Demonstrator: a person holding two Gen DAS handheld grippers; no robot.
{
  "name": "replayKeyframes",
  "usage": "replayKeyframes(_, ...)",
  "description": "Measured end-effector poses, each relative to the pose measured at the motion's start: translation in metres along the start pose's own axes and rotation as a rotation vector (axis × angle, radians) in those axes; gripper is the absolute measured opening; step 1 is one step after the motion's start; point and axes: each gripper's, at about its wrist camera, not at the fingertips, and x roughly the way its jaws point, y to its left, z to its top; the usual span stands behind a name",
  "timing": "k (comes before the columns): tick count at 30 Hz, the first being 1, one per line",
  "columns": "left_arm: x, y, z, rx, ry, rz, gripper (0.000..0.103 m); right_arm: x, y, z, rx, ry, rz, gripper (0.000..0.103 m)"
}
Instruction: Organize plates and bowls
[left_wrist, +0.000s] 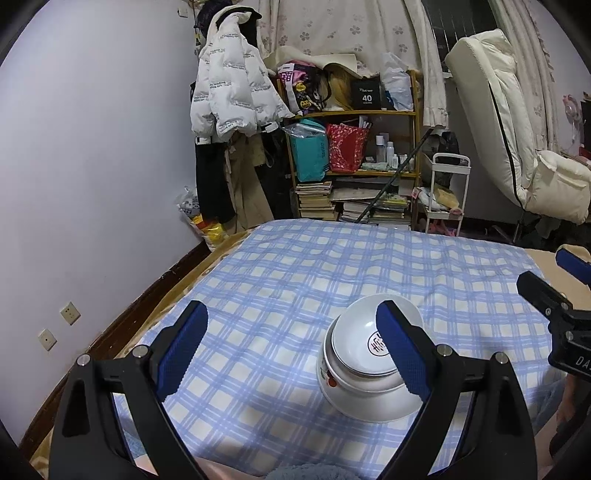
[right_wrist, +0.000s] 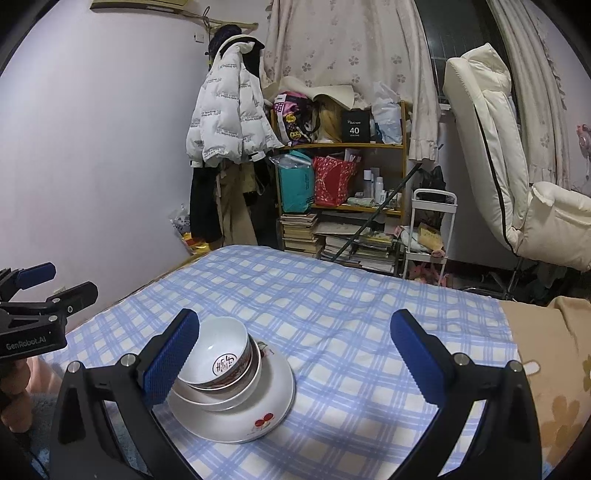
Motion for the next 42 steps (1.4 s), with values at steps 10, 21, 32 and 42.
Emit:
replayKeyframes(10,-0.002,-0.001,-0.001,-0.003,-0.009,0.009,0.091,-0.001,-0.006,0.001,0.035,-0.013,-0.014,0.103)
replayKeyframes(21,-0.001,-0.001,-0.001,0.011,-0.007,0.032,0.091,-0.005,-0.011,0.001,0.045,-0.022,-0.041,0.103)
replayKeyframes(32,0.0,0.004,0.0,0.006,-0.011,0.056,0.092,-0.005,-0.012,0.002,0.045,-0.019,-0.041,0.103)
replayKeyframes(42,0.0,0.005,0.0,0.007,-0.013,0.063,0.091,-0.005,-0.012,0.002,0.047,-0.019,-0.039,0.103)
